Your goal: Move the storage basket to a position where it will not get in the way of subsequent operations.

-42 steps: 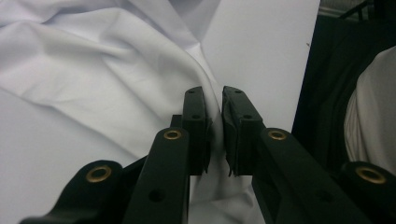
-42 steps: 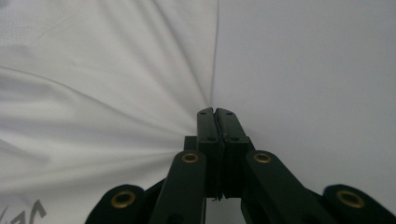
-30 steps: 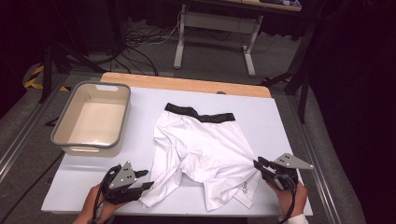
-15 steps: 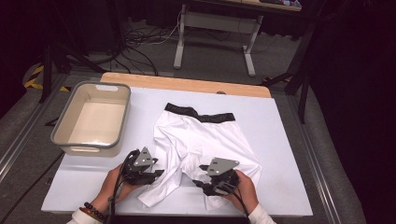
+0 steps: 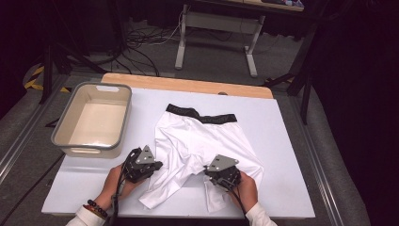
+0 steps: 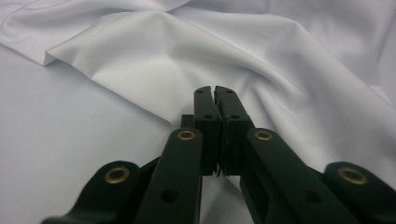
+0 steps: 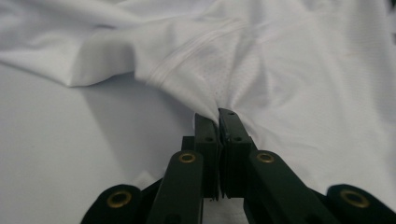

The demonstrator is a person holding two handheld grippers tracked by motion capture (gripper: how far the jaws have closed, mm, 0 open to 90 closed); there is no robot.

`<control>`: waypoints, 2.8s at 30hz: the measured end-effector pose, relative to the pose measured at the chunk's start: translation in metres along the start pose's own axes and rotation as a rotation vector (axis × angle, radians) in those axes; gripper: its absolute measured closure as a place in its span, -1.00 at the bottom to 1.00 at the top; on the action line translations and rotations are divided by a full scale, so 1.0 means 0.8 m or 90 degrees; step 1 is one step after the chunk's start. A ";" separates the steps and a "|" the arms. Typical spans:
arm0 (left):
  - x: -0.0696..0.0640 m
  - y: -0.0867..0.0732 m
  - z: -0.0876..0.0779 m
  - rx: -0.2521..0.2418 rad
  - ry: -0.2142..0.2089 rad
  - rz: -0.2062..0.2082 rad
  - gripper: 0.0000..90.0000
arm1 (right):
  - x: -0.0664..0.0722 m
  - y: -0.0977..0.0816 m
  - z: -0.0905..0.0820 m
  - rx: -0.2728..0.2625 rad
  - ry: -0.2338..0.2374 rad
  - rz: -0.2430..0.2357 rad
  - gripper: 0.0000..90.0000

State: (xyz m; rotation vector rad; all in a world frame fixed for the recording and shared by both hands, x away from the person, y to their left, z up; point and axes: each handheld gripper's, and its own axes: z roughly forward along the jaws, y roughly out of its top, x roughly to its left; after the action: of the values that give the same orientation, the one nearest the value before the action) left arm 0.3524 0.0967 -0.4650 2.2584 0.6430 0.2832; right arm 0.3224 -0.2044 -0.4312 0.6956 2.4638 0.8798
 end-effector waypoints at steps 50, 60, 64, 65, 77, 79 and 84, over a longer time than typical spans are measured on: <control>-0.125 0.032 0.020 -0.006 -0.150 0.117 0.92 | 0.051 -0.055 -0.043 -0.010 0.109 0.047 0.02; -0.124 0.052 -0.001 -0.137 -0.221 0.088 0.88 | 0.047 -0.059 -0.034 -0.001 0.111 0.063 0.49; -0.125 0.059 -0.002 -0.160 -0.217 0.081 0.58 | 0.042 -0.061 -0.034 -0.007 0.105 0.079 0.45; -0.124 0.060 -0.004 -0.166 -0.212 0.080 0.58 | 0.042 -0.061 -0.034 -0.007 0.105 0.079 0.45; -0.107 0.021 -0.016 -0.045 -0.173 0.133 0.25 | 0.065 -0.048 -0.042 -0.043 0.129 0.031 0.52; -0.108 0.009 -0.020 -0.021 -0.185 0.133 0.13 | 0.070 -0.044 -0.040 -0.046 0.140 0.023 0.51; -0.112 -0.011 -0.018 0.023 -0.161 0.142 -0.02 | 0.086 -0.037 -0.034 -0.043 0.171 -0.009 0.46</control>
State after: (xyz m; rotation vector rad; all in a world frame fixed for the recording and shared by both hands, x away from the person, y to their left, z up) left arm 0.2675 0.0633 -0.4621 2.3522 0.2660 0.0916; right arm 0.2449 -0.1964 -0.4477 0.5672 2.6535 1.1086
